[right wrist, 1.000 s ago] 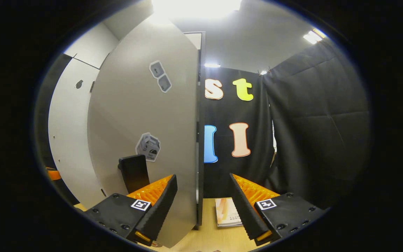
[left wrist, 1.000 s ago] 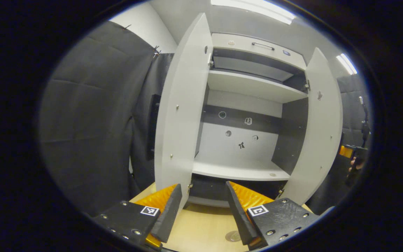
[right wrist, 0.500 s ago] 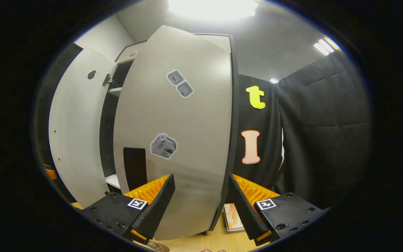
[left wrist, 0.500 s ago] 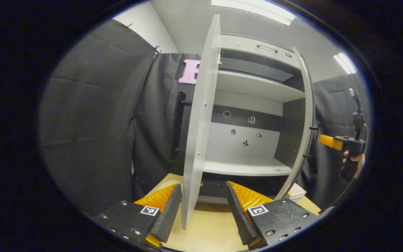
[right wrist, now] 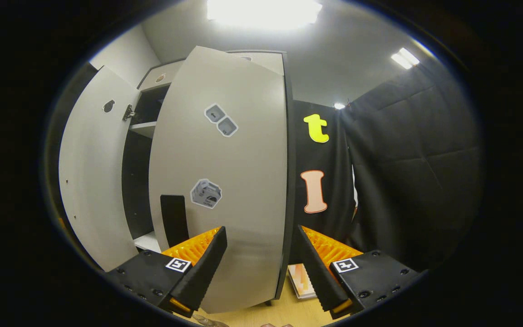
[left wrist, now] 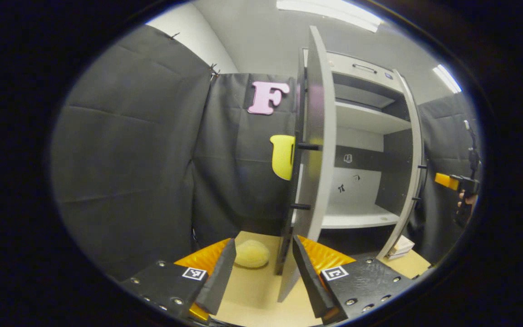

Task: Grasp the bottle in the cabinet with the left hand and place it on the coaster, then close the right door with the right hand and the left door with the left hand.

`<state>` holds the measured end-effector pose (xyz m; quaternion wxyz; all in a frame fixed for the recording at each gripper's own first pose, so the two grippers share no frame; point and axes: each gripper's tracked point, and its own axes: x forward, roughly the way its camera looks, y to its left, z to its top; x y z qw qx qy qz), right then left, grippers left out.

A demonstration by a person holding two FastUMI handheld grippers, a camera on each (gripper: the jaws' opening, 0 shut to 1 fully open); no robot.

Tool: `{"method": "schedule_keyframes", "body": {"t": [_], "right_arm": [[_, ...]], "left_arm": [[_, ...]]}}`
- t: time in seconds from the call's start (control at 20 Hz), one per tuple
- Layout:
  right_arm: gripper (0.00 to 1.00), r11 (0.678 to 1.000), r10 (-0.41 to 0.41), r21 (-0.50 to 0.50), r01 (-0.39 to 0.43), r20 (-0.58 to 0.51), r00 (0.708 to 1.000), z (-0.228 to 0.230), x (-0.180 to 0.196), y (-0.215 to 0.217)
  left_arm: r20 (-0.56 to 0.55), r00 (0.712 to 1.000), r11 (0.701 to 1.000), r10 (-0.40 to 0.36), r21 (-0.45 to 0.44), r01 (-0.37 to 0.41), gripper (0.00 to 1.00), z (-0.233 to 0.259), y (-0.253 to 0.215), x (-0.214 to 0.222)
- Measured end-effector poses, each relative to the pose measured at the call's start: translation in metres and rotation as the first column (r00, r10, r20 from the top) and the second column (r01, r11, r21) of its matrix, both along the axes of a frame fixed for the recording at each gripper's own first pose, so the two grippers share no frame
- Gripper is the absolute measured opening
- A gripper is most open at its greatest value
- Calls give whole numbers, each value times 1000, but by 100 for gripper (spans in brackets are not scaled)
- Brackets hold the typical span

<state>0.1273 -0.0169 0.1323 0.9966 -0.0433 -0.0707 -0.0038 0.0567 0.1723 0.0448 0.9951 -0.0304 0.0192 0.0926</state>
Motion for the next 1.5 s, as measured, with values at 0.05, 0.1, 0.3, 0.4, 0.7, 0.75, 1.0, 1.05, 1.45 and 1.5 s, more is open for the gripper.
{"method": "schedule_keyframes", "body": {"t": [0.05,0.1,0.3,0.4,0.7,0.75,1.0,1.05,1.45,1.5], "right_arm": [[97,1000,-16,-2,16,-10,1000,-4,-3,-2],[96,1000,-31,3,31,-17,999,-7,-7,-5],[96,996,-73,42,74,-28,997,-20,-22,-15],[97,993,-107,52,109,-45,993,-29,-32,-24],[97,975,-185,111,193,-77,980,-52,-57,-50],[97,972,-195,115,204,-84,977,-57,-61,-55],[97,966,-214,124,226,-106,971,-67,-67,-61],[97,966,-214,122,226,-104,971,-68,-68,-61],[98,970,-200,121,212,-106,974,-75,-69,-58],[98,969,-202,121,215,-109,973,-76,-70,-59]], "left_arm": [[13,1000,1000,0,6,0,80,8,11,4],[29,1000,1000,-6,10,6,80,15,22,8],[67,996,998,-63,12,63,76,44,53,43],[91,990,994,-108,5,108,81,61,56,64],[92,979,981,-184,86,177,76,83,42,96],[93,976,978,-196,90,188,76,85,37,98],[75,977,973,-199,131,189,80,84,21,104],[72,975,970,-211,141,200,80,84,18,103],[72,951,948,-301,135,290,75,83,-49,110],[71,948,945,-309,138,297,75,82,-61,111]]}}
